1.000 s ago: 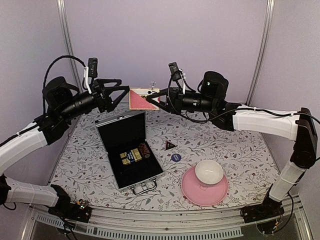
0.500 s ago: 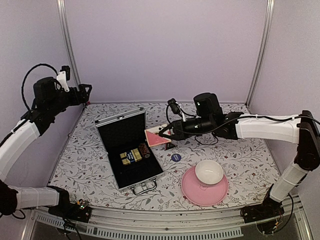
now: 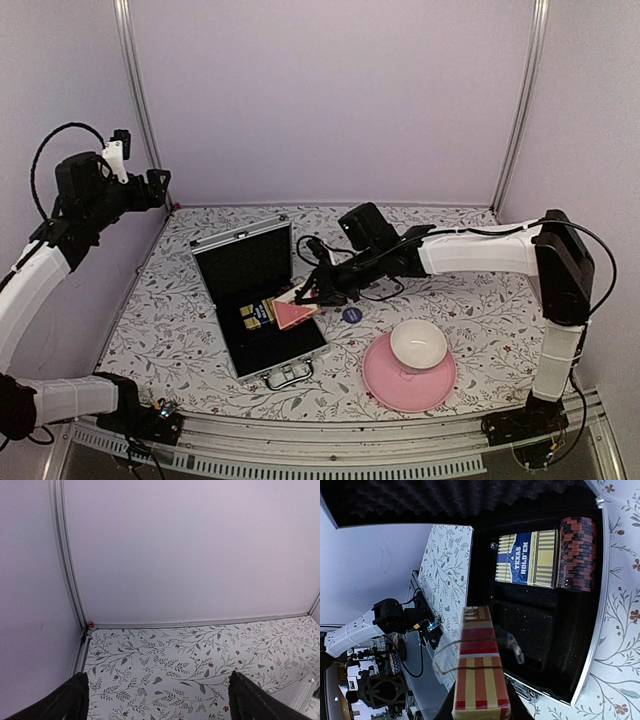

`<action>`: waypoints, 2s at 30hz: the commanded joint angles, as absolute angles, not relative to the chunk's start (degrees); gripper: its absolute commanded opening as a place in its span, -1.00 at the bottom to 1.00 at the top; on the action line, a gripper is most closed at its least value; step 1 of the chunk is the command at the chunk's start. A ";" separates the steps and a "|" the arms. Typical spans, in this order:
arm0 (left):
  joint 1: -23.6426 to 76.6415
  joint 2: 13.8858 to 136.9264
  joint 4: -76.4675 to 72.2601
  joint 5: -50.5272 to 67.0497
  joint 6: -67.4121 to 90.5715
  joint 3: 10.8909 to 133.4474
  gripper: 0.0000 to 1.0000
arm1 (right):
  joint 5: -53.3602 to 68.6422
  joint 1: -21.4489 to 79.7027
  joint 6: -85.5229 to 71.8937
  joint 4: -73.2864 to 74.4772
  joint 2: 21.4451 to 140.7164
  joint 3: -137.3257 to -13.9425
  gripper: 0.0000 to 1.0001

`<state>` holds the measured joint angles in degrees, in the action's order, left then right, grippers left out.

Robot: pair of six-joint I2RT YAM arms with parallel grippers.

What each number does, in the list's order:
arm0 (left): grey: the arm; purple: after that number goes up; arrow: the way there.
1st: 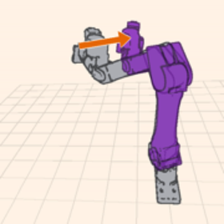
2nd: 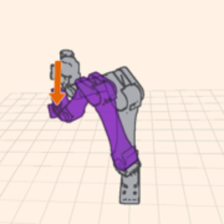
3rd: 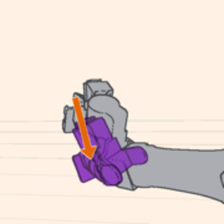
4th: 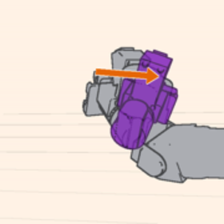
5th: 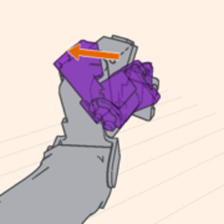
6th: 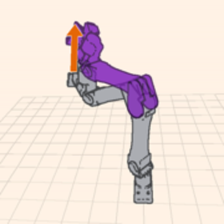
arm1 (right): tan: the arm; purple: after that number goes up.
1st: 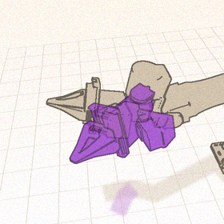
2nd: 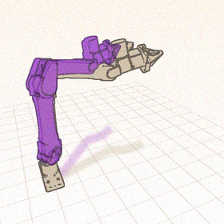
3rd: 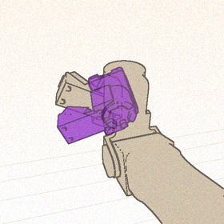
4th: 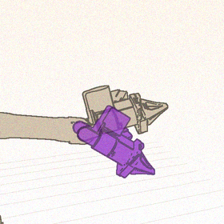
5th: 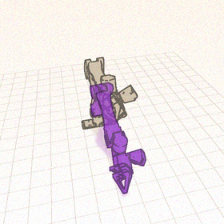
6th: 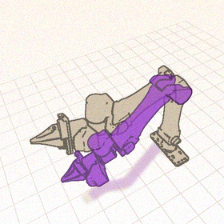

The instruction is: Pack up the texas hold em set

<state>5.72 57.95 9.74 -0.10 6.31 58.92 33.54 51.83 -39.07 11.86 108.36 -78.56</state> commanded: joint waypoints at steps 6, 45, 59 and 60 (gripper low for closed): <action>5.34 56.05 10.72 -3.63 2.91 54.93 0.94 | 40.18 54.02 -45.00 15.62 118.30 -88.10 -0.96; 5.36 56.72 10.77 -4.09 2.55 54.32 0.94 | 40.03 56.02 -49.25 19.25 127.30 -93.78 -0.96; 5.35 56.76 10.88 -3.99 2.53 54.32 0.94 | 39.55 56.58 -49.57 19.42 129.18 -95.79 -0.92; 5.35 56.78 10.85 -3.97 2.47 54.32 0.94 | 39.55 56.63 -49.57 19.42 129.22 -95.80 -0.90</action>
